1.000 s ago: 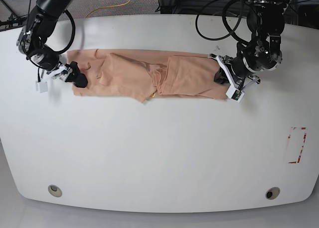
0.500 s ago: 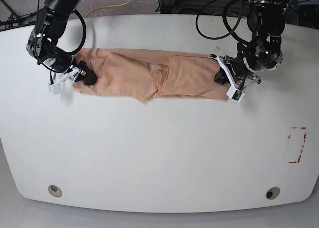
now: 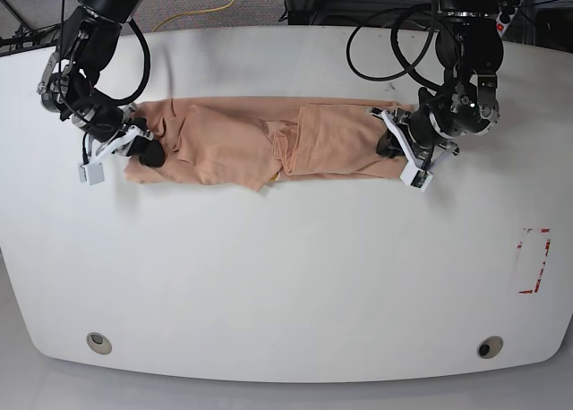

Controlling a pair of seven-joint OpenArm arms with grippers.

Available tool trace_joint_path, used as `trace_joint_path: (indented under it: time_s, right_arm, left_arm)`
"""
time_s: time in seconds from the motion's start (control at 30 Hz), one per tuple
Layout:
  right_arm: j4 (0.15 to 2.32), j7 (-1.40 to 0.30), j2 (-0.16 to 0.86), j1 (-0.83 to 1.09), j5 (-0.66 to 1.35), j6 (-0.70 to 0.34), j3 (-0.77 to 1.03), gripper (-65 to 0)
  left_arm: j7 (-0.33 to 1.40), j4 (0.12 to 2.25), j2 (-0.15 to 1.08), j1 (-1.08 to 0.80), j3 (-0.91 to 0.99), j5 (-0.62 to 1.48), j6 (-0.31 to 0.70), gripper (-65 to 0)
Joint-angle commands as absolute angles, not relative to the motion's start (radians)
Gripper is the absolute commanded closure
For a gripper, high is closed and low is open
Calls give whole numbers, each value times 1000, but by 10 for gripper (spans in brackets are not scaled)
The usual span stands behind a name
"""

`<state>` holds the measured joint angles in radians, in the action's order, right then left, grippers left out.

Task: Fold the T-shirt properly
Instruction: 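Grasp the shirt's end with the right gripper and fold it toward the left gripper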

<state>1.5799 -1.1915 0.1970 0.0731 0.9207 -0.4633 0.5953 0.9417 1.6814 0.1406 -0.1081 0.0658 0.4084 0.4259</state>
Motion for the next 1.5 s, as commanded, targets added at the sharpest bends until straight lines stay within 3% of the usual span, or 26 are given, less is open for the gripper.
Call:
trace_joint_path:
  time_s: [0.0, 0.33, 0.7, 0.93, 1.3, 1.47]
  right_arm:
    - [1673, -1173, 213, 65, 947, -444, 561, 0]
    - [1876, -1175, 137, 77, 967, -421, 421, 0]
    - [1882, -1175, -8, 61, 1030, -429, 232, 0]
    - [1851, -1170, -105, 2, 1021, -430, 217, 0]
    - [1738, -1168, -143, -85, 1021, -430, 209, 0]
    - [1715, -1093, -143, -101, 958, -430, 110, 0]
  left_arm:
    - [929, 1659, 143, -74, 64, 420, 427, 0]
    - [928, 1537, 108, -16, 62, 420, 427, 0]
    - [889, 1452, 87, 15, 62, 420, 427, 0]
    - [865, 1438, 85, 8, 62, 423, 427, 0]
    - [865, 1437, 85, 7, 62, 424, 427, 0]
    - [865, 1437, 85, 8, 62, 426, 427, 0]
